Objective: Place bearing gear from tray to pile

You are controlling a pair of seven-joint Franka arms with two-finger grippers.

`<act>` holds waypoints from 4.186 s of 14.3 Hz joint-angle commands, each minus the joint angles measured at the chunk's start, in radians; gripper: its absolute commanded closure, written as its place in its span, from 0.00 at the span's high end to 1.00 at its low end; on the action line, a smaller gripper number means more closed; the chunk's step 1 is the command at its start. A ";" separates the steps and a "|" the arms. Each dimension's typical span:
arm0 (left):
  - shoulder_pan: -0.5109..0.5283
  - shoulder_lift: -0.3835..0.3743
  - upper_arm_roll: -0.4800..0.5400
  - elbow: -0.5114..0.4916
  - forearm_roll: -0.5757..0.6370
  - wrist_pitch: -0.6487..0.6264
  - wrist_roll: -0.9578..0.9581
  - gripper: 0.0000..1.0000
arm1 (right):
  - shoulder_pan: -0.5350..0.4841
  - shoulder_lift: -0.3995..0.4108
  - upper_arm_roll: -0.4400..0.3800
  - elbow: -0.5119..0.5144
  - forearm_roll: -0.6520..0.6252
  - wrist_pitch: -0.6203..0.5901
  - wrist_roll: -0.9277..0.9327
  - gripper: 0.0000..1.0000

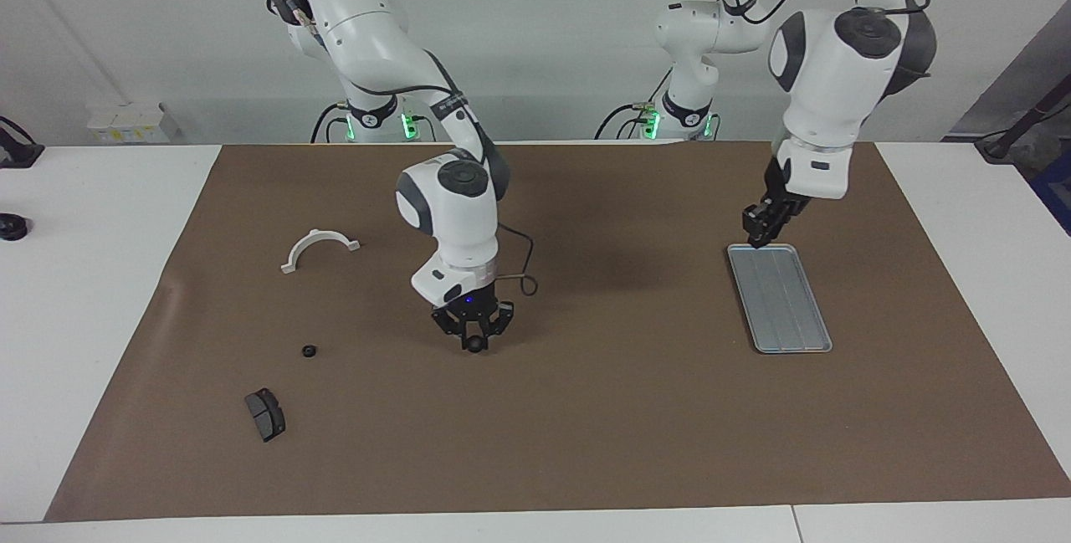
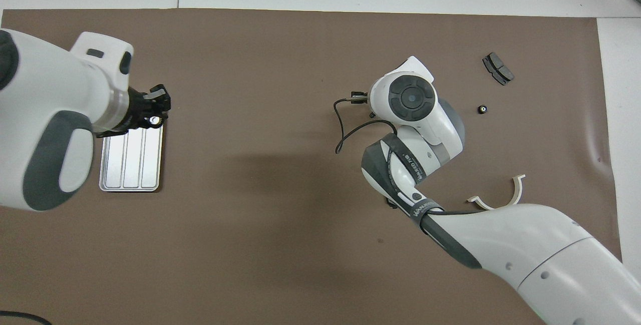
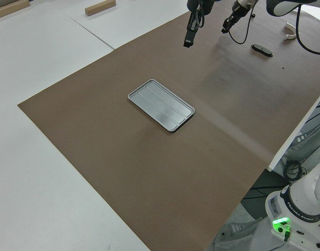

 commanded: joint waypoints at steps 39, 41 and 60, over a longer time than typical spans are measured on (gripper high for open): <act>0.087 0.017 0.034 -0.037 -0.065 0.039 0.664 1.00 | 0.130 0.007 0.048 0.027 -0.052 -0.040 0.146 1.00; 0.132 0.016 0.034 0.014 -0.063 -0.079 0.802 1.00 | 0.173 0.004 0.049 0.023 -0.055 -0.092 0.147 1.00; 0.170 -0.026 0.052 0.327 -0.065 -0.495 0.812 1.00 | 0.210 -0.036 0.049 -0.079 -0.056 -0.075 0.149 0.22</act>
